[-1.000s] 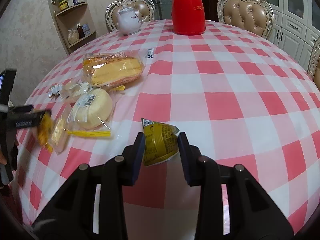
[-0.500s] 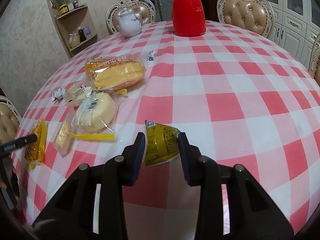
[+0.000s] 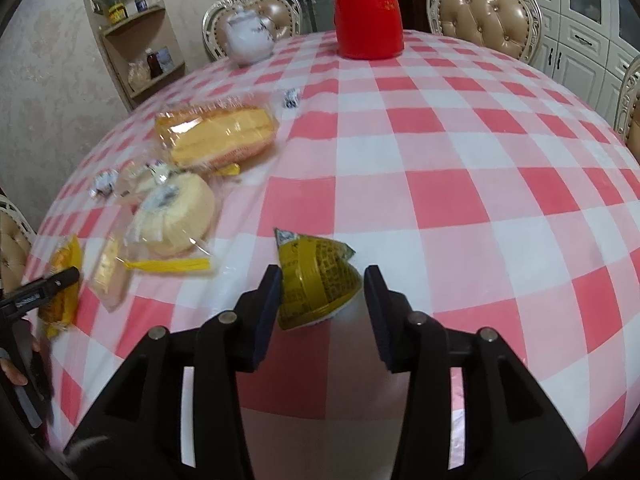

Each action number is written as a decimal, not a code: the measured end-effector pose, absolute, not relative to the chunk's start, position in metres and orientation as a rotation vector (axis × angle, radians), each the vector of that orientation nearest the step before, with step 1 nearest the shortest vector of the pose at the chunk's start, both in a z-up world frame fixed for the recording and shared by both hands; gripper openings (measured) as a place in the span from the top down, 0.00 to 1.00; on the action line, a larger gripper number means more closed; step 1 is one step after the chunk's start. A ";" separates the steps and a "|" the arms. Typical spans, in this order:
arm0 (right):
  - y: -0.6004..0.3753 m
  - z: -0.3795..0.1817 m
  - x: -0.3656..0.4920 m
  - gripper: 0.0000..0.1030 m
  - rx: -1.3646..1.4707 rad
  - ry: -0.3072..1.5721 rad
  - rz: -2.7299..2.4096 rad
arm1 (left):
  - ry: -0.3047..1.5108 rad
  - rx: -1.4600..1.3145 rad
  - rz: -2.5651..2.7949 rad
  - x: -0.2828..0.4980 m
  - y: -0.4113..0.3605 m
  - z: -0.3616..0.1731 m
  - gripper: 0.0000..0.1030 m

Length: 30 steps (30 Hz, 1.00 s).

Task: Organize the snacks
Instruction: 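Grasp the large yellow bread bag with the left tool and lift it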

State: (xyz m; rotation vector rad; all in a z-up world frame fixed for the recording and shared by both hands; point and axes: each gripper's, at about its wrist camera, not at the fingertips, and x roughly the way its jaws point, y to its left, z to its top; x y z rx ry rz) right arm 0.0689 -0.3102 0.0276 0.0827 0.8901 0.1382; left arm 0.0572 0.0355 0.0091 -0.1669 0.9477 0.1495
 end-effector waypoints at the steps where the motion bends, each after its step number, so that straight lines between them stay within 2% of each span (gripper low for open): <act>1: -0.307 0.028 0.069 0.53 0.065 0.884 0.135 | 0.942 -0.157 0.141 0.057 0.032 0.009 0.23; 4: -0.302 0.027 0.073 0.42 0.044 0.893 0.145 | 0.944 -0.119 0.142 0.058 0.026 0.010 0.24; 7: -0.294 0.024 0.077 0.42 0.004 0.911 0.141 | 0.941 -0.115 0.130 0.056 0.024 0.011 0.26; 9: -0.291 0.024 0.076 0.61 -0.020 0.909 0.123 | 0.936 -0.110 0.127 0.055 0.022 0.012 0.31; 11: -0.290 0.027 0.073 0.66 -0.030 0.893 0.109 | 0.930 -0.115 0.118 0.054 0.022 0.012 0.34; 16: -0.295 0.039 0.055 0.67 0.009 0.808 0.119 | 0.911 -0.174 0.074 0.054 0.028 0.015 0.51; 30: -0.283 0.054 0.016 0.66 0.182 0.736 0.145 | 0.835 -0.274 0.037 0.049 0.037 0.022 0.53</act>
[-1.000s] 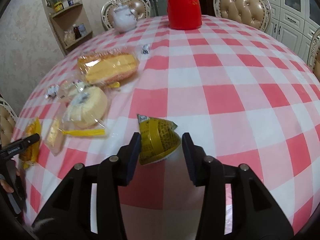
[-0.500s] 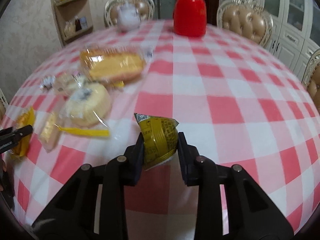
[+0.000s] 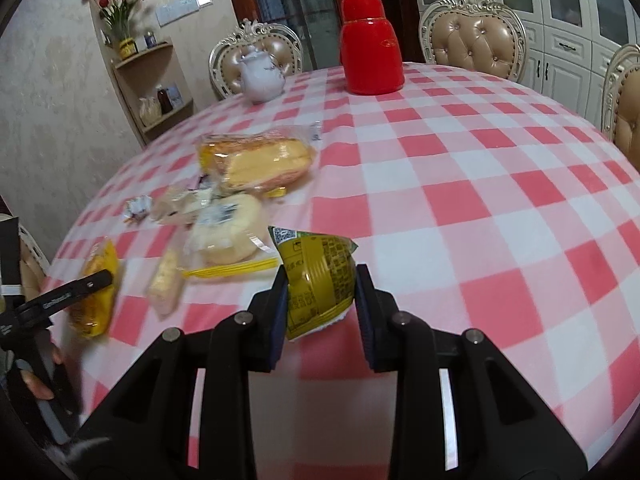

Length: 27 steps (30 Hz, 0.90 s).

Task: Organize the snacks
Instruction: 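Grasp the large yellow bread bag with the left tool and lift it, then carry the yellow bread bag with left tool while right tool carries yellow packet to box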

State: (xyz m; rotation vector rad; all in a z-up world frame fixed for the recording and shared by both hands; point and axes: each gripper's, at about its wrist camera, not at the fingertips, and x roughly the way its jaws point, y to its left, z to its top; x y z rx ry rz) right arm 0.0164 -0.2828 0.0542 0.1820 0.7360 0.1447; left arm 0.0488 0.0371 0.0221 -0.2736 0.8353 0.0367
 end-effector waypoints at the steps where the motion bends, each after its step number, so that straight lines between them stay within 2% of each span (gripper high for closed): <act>1: -0.278 0.054 0.013 0.66 0.187 0.733 0.150 | 0.831 -0.270 0.037 0.048 0.037 0.023 0.53; 15: -0.219 0.049 -0.024 0.67 0.184 0.736 0.223 | 0.768 -0.231 0.028 0.011 0.029 0.048 0.53; 27: -0.172 0.053 -0.054 0.67 0.207 0.717 0.332 | 0.710 -0.183 0.045 -0.051 0.065 0.087 0.53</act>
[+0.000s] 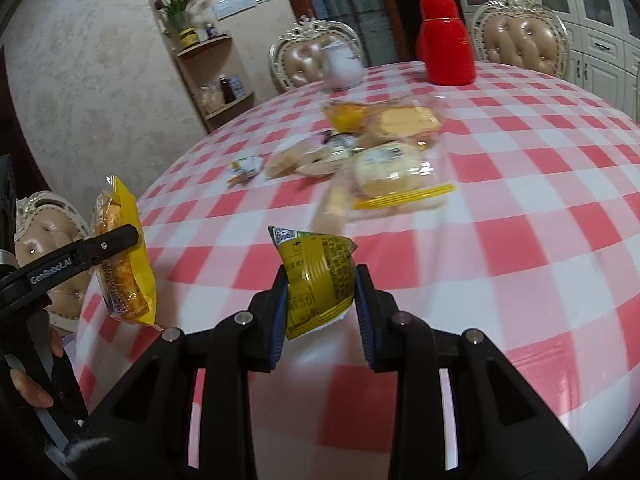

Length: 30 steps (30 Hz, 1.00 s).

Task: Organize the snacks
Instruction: 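Carry the yellow bread bag with left tool while right tool carries yellow packet to box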

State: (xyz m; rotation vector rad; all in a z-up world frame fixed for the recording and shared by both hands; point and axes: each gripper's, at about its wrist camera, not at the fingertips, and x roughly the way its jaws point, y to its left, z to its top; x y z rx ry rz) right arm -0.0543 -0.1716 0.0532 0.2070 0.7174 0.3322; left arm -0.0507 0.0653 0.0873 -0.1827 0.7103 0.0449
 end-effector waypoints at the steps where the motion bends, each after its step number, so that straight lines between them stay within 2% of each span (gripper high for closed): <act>1: -0.166 0.053 -0.057 0.67 0.207 0.716 0.345 | 0.704 -0.179 0.045 -0.056 0.068 0.090 0.53; 20: -0.024 0.059 -0.131 0.66 0.115 0.682 0.718 | 0.608 -0.182 0.121 -0.203 0.158 0.117 0.53; 30: 0.028 0.048 -0.161 0.66 0.011 0.714 0.867 | 0.626 -0.248 0.232 -0.275 0.230 0.090 0.53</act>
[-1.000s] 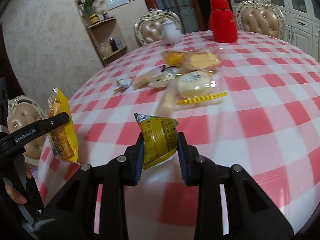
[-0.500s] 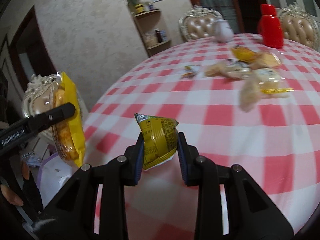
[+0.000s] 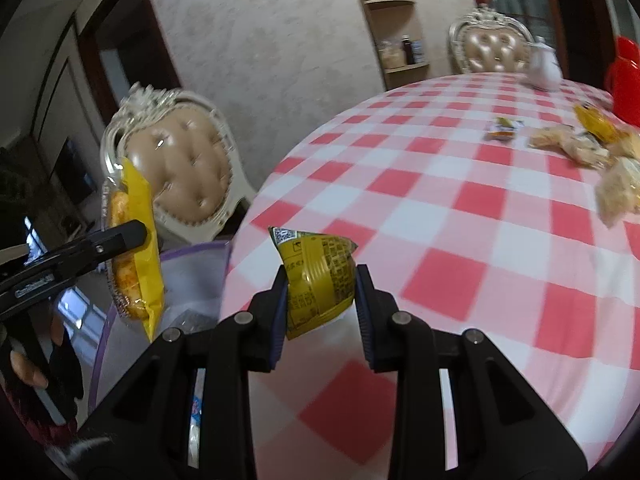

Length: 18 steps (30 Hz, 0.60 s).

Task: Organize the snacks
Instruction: 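Carry the yellow bread bag with left tool while right tool carries yellow packet to box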

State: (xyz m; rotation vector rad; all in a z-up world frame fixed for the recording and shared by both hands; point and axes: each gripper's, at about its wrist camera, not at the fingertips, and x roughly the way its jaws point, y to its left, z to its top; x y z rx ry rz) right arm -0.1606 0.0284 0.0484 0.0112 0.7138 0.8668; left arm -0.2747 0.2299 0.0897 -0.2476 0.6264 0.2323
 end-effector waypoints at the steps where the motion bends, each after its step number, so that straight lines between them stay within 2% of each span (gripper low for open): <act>1: 0.034 0.048 -0.166 0.66 0.003 0.716 0.881 | 0.637 -0.257 0.250 -0.280 0.238 0.085 0.53; 13: 0.126 0.034 -0.250 0.63 -0.205 0.741 1.143 | 0.729 -0.314 0.464 -0.318 0.311 0.042 0.51; 14: 0.129 0.032 -0.252 0.57 -0.205 0.741 1.155 | 0.728 -0.323 0.493 -0.317 0.315 0.040 0.49; 16: 0.135 0.029 -0.256 0.46 -0.207 0.743 1.176 | 0.740 -0.344 0.561 -0.318 0.323 0.039 0.31; 18: 0.132 0.029 -0.255 0.44 -0.204 0.732 1.165 | 0.716 -0.343 0.590 -0.321 0.324 0.041 0.25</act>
